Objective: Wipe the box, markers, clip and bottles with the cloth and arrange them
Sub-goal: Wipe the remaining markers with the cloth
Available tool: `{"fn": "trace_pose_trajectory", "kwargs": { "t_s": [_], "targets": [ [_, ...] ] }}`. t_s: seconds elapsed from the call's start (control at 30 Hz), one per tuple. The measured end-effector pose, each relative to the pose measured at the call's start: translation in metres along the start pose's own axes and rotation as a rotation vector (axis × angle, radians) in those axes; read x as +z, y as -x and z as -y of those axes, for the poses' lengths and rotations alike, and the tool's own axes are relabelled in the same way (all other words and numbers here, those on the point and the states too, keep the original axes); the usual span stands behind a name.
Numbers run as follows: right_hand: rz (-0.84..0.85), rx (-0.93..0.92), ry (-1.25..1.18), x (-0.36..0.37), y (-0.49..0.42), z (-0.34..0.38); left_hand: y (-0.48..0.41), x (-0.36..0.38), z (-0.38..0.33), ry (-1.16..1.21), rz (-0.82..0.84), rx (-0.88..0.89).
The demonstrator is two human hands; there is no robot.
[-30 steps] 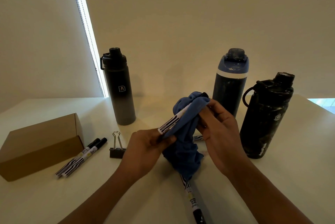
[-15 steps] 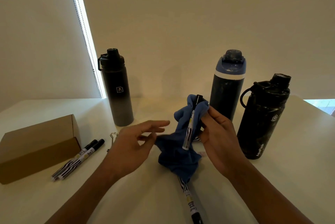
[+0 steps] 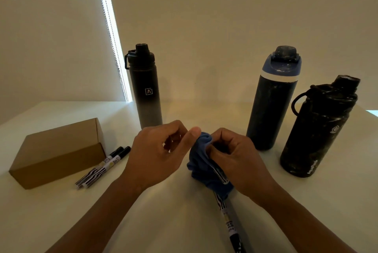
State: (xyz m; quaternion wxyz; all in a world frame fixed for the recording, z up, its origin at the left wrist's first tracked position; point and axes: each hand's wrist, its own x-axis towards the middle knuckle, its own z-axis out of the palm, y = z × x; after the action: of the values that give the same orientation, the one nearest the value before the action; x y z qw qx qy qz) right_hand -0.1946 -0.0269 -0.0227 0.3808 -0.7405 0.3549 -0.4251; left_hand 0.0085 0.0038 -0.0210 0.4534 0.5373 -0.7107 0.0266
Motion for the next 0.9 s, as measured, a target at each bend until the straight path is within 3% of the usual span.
{"fn": "trace_pose_trajectory", "kwargs": {
  "t_s": [0.13,0.27,0.43,0.57,0.9],
  "targets": [
    [0.075,-0.002,-0.018,0.001,0.002,0.0,0.0,0.001,0.006,-0.034,0.079,-0.043],
    [0.172,0.03,-0.011,-0.001,0.006,0.008,-0.004,-0.005,0.01,-0.017,0.0,-0.077],
    [0.202,-0.197,0.556,0.011,0.012,0.008,-0.002,0.0,0.008,0.052,0.076,-0.113],
    [0.214,-0.239,0.82,0.008,0.012,0.01,-0.001,0.004,0.005,0.106,0.147,-0.115],
    [0.232,-0.192,0.788,0.005,0.009,0.01,-0.005,-0.01,0.011,0.074,0.072,-0.09]
  ]
}}
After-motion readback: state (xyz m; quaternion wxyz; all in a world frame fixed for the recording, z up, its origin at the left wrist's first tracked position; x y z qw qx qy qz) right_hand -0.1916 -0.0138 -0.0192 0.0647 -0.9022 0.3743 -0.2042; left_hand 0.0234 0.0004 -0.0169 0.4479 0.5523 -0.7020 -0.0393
